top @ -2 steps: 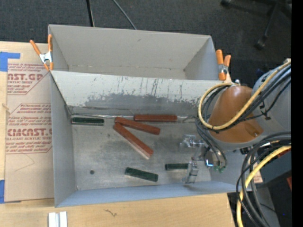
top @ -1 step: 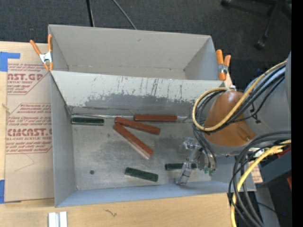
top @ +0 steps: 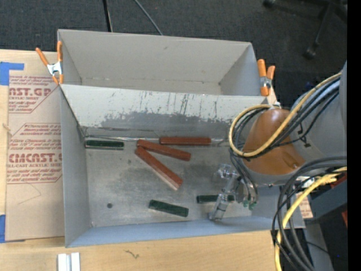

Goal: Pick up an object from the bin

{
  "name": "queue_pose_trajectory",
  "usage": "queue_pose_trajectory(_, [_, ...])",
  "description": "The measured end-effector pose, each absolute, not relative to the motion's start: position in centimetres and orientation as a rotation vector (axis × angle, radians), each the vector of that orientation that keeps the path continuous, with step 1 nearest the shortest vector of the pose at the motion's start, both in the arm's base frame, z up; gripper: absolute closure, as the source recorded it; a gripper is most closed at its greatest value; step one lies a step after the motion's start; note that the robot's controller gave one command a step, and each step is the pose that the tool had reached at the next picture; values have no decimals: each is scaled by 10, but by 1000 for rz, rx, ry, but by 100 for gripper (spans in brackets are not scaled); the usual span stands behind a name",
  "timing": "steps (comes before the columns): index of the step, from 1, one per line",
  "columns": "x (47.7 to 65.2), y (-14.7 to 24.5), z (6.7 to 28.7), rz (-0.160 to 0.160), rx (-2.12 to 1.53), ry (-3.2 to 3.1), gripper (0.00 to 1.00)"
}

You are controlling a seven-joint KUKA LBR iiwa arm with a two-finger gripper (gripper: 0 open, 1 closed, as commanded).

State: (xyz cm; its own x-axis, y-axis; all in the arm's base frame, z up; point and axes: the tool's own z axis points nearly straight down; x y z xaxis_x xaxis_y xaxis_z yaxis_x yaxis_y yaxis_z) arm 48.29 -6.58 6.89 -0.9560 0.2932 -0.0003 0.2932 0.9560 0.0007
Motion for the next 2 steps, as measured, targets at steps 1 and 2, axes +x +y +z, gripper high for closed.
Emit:
queue_pose_trajectory(1, [482, -66, 69, 1, 465, 3109, 100])
queue_pose_trajectory(2, [484, -65, 167, 1, 463, 3099, 100])
